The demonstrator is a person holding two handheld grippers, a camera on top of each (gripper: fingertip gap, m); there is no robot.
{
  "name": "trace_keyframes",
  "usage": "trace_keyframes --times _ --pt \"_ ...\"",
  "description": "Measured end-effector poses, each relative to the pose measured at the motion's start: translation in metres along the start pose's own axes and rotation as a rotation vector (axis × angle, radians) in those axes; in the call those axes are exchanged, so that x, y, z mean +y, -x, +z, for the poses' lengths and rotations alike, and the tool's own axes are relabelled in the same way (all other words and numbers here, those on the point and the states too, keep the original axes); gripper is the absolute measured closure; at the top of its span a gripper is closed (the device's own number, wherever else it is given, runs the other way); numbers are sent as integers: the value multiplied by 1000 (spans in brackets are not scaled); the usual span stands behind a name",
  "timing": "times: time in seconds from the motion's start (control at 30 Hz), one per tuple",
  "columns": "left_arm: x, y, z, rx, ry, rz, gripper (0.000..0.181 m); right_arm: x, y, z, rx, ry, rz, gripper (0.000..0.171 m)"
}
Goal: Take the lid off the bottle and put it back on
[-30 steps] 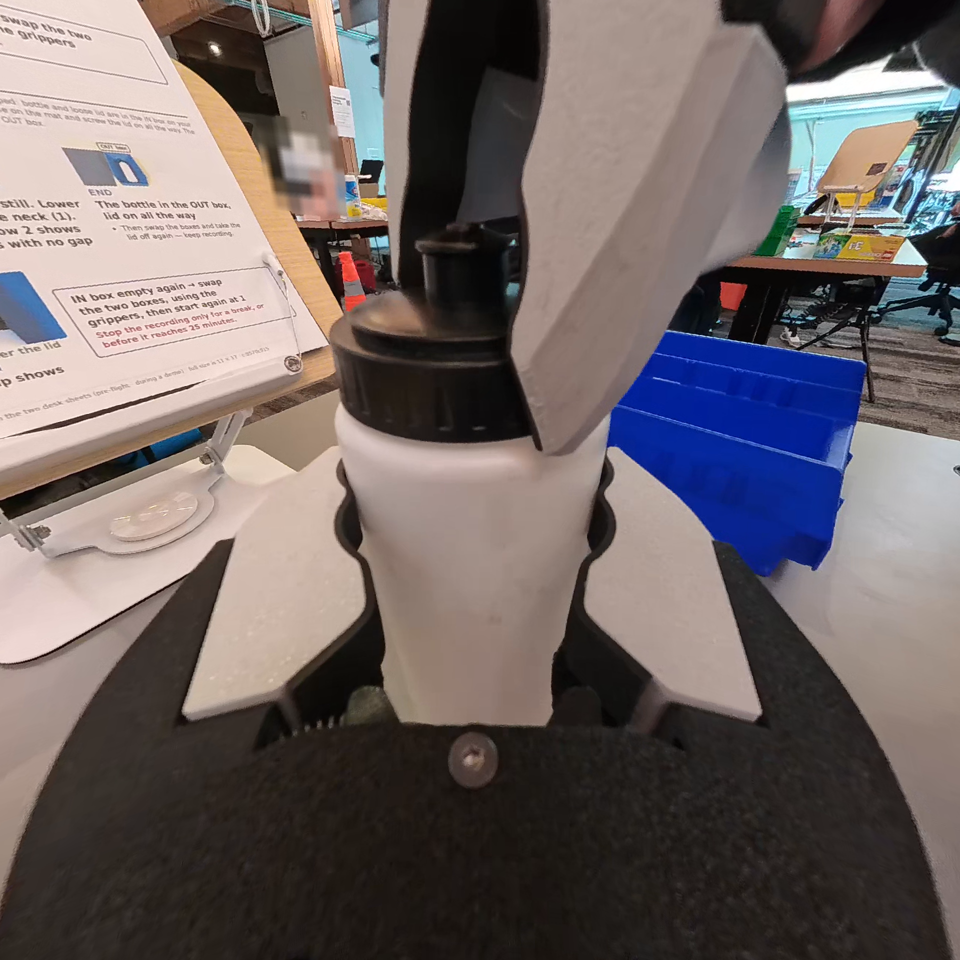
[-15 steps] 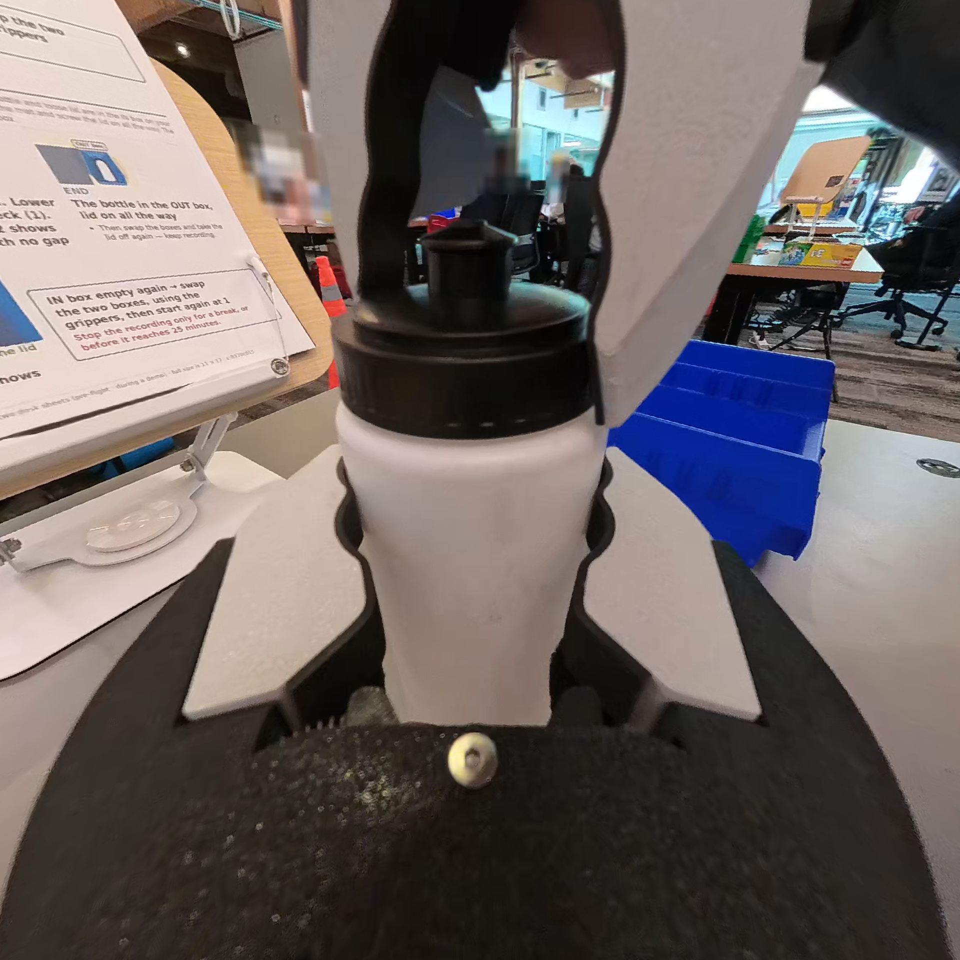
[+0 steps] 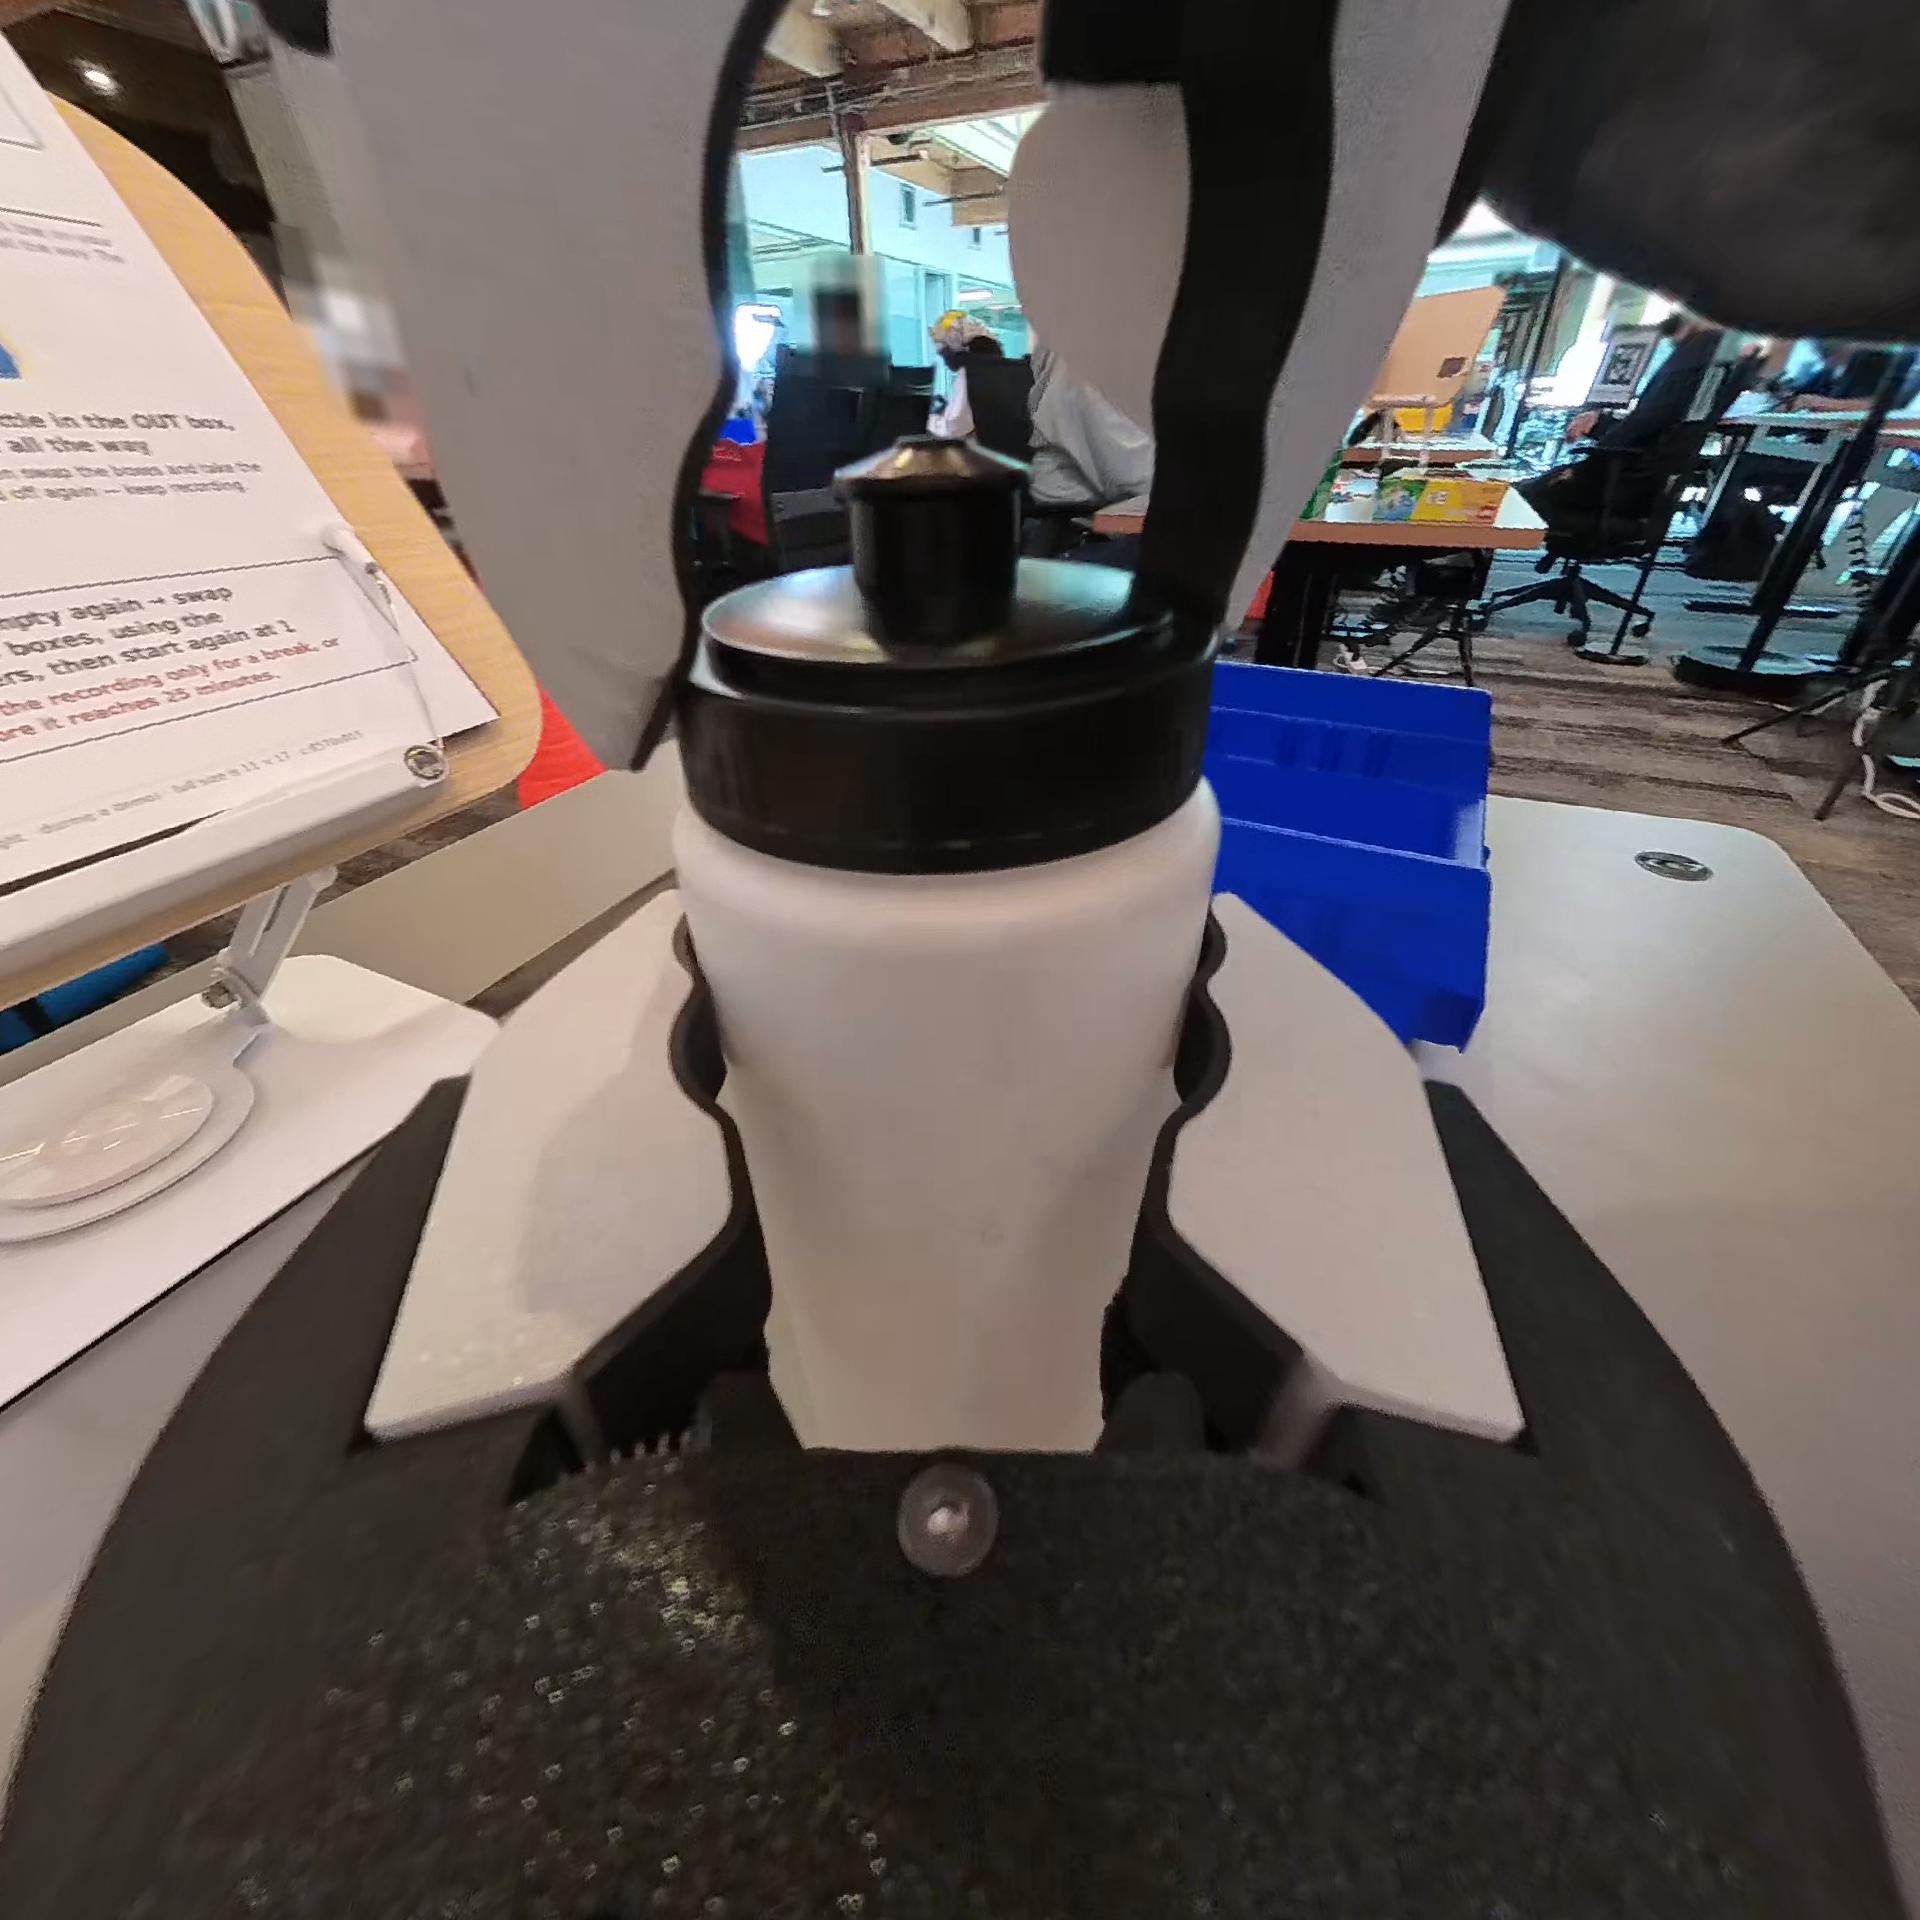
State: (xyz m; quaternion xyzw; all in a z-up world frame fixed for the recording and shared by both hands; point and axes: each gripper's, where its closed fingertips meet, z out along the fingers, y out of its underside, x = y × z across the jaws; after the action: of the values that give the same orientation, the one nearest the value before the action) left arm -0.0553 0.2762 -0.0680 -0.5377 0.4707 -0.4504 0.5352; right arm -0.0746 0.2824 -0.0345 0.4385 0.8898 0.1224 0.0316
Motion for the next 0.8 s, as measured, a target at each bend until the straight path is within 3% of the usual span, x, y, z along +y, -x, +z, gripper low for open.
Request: trace_keyframes --times 0.13,0.27,0.33,0.43,0.57,0.6,0.7,0.8 --pt "0 -2 -1 10 2 2 95 -2 0 -1 24 24 -77 98" --pt "0 -1 -1 1 -1 3 95 -1 0 -4 100 -14 63 100" --pt "-1 1 -1 -32 -5 6 95 -5 3 -15 117 -101 244 92" --pt "-1 4 0 -88 -24 9 95 -22 2 -34 97 -348 629 92" --pt "-1 5 1 -143 -16 11 95 -13 -5 -30 70 -445 1200 57" --pt "-1 6 1 -150 -15 11 95 -12 -4 -27 56 -476 1324 56" --pt "-1 9 0 -182 -8 10 95 -3 9 -13 -15 -423 1635 55" --pt "-1 10 0 -197 -18 9 95 6 11 -7 28 -359 1740 60"
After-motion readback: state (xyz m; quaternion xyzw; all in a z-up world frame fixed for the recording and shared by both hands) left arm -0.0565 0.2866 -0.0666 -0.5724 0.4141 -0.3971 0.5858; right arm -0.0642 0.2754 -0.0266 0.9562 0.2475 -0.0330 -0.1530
